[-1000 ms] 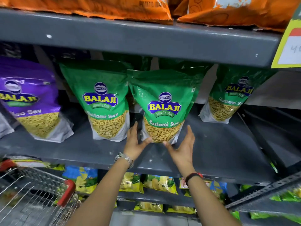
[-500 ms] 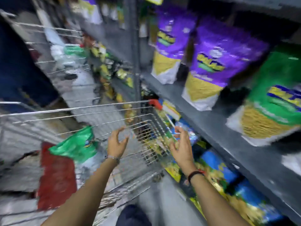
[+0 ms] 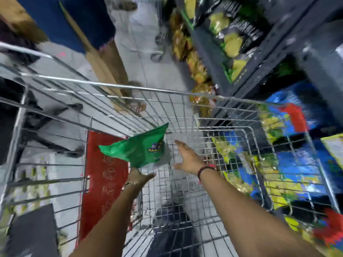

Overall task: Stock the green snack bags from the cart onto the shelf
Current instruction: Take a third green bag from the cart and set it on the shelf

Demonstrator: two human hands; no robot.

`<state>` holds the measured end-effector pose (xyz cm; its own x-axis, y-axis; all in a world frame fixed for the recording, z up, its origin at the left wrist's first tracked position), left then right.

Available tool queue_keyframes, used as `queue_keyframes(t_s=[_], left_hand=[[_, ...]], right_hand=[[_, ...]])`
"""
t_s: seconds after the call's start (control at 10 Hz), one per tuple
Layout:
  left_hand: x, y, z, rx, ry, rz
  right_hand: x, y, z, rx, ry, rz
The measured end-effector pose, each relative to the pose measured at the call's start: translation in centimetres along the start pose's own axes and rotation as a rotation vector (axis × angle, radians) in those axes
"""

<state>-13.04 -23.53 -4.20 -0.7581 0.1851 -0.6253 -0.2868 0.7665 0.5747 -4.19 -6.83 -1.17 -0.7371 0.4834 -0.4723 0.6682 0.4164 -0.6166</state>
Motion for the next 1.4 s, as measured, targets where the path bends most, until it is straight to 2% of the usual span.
queue_keyframes(t_s=[0.1, 0.2, 0.3, 0.5, 0.6, 0.8, 1.0, 1.2, 1.4], left_hand=[[2.0, -0.2, 1.4, -0.143, 0.074, -0.064], [3.7, -0.4, 2.0, -0.222, 0.145, -0.028], [4.5, 0.5, 2.0, -0.236, 0.194, -0.002], [3.2, 3.0, 2.1, -0.193, 0.114, 0.156], [0.2, 4.6, 2.1, -0.163, 0.061, 0.295], [-9.4, 8.5, 3.2, -0.107, 0.034, 0.537], [-23.5, 13.1, 6.3, -0.283, -0.206, 0.821], [-38.8, 13.2, 11.9, -0.291, -0.510, 1.020], [-51.5, 11.3, 18.9, -0.180, -0.669, 1.366]], right_hand=[[3.2, -0.8, 2.1, -0.006, -0.057, -0.042], [5.2, -1.1, 3.4, 0.000, -0.068, -0.058], [6.0, -1.0, 3.8, 0.042, -0.010, -0.014], [3.0, 0.3, 2.1, 0.166, 0.233, 0.039], [-0.5, 1.0, -0.4, 0.149, 0.317, -0.021], [-10.9, 1.9, -7.9, 0.115, 0.476, -0.092], [-26.0, 5.1, -16.1, 0.063, 0.754, -0.102], [-43.8, 10.9, -20.2, 0.018, 0.943, 0.054], [-60.2, 16.5, -18.6, 0.153, 1.162, 0.308]])
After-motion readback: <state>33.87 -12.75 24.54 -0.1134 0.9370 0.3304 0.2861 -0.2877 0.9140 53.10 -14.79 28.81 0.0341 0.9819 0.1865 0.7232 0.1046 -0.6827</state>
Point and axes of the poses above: each hand's wrist, its own x-axis towards the middle knuckle, its own z-axis out of the palm, y = z × x, the point moved 1 cm from there along x, towards the middle knuckle, and after that the axes turned 10 degrees about y, right-handed, at the moved point
